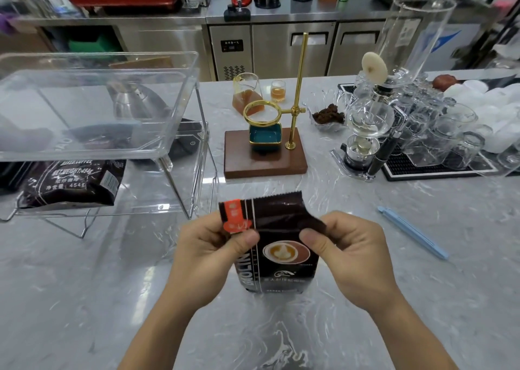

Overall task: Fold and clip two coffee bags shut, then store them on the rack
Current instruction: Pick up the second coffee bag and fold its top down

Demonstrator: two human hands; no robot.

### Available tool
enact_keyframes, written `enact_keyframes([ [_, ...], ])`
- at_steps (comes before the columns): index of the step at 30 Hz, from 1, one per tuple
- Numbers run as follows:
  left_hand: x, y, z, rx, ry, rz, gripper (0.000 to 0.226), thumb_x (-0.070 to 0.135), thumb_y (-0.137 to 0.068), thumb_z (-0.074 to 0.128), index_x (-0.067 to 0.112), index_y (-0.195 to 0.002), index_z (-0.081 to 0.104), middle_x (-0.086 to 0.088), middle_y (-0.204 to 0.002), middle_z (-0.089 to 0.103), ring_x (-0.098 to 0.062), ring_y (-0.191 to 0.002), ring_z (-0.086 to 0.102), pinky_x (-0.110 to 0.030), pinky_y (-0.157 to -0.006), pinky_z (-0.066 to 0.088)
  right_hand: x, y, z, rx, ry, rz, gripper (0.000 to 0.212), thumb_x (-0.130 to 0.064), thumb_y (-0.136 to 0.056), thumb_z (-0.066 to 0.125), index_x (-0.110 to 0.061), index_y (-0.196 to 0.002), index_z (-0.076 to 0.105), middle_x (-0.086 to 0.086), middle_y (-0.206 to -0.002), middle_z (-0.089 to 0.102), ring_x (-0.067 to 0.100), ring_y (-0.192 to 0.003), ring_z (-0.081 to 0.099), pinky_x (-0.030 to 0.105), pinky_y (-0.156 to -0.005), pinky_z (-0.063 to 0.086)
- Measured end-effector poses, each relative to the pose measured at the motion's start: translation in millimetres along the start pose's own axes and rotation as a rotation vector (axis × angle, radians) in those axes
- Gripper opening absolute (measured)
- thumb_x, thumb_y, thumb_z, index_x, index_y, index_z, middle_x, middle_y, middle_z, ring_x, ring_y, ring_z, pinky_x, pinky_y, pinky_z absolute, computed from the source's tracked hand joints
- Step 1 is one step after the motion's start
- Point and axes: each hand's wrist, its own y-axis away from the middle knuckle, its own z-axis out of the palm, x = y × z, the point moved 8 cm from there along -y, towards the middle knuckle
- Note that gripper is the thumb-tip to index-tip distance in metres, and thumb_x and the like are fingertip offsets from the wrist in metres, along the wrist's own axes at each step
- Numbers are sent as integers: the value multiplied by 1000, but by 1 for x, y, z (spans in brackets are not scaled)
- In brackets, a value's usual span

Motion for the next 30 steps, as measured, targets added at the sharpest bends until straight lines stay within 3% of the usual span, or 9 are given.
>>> enact_keyframes([
  [4,-4,-3,-8,37,10,-27,25,18,-86,64,32,-101,79,8,-92,81,-9,-86,76,-20,-74,58,-1,-9,6,-46,-89,25,11,-22,-80,71,-29,-73,76,-7,-67,77,4,-61,69,16,-60,53],
  [7,-10,-6,-9,91,11,-69,29,11,-86,66,34,-95,81,9,-89,81,-7,-83,76,-17,-71,58,-3,-13,11,-60,-99,27,13,-23,-82,71,-30,-71,74,-11,-64,75,0,-59,67,13,-58,52],
  [10,-15,-10,-5,75,71,-132,26,11,-89,65,30,-96,81,4,-89,82,-10,-83,76,-19,-71,58,-2,-18,12,-46,-78,42,4,-25,-84,73,-26,-82,75,-3,-74,78,10,-66,72,23,-62,58],
  [13,-16,-13,4,-12,102,-162,17,23,-87,68,23,-101,78,-3,-93,80,-16,-87,74,-26,-76,58,-3,-24,12,-21,-82,44,12,-33,-83,71,-25,-90,77,4,-79,78,13,-69,74,27,-62,61],
  [15,-17,-16,5,-26,121,-171,20,19,-84,71,22,-102,77,-3,-95,80,-17,-88,75,-26,-76,59,-4,-29,13,13,-63,24,7,-24,-85,71,-23,-84,77,2,-74,77,8,-63,71,23,-57,58],
  [17,-19,-17,1,-3,132,-188,22,17,-80,75,21,-102,77,-5,-96,81,-19,-88,76,-27,-76,59,-2,-33,15,15,-60,10,19,-11,-88,71,-28,-80,78,-6,-68,76,5,-60,69,20,-56,55],
  [21,-28,-15,-5,-2,165,-242,23,7,-84,71,12,-106,76,-14,-101,79,-27,-92,75,-33,-79,59,2,-34,21,-109,-136,60,20,-9,-87,68,-26,-91,78,-2,-80,79,11,-71,72,25,-64,59],
  [26,-34,-15,-8,-10,168,-287,27,1,-85,62,9,-105,78,-18,-104,78,-31,-98,73,-41,-88,55,7,-31,15,-216,-152,93,31,1,-94,61,-25,-98,78,-4,-86,80,7,-79,74,17,-71,55],
  [30,-32,-14,-6,-24,128,-275,27,4,-90,60,14,-107,78,-12,-103,80,-26,-97,74,-35,-85,56,9,-32,12,-223,-162,93,34,3,-96,58,-24,-103,78,-2,-92,81,11,-85,74,21,-77,56],
])
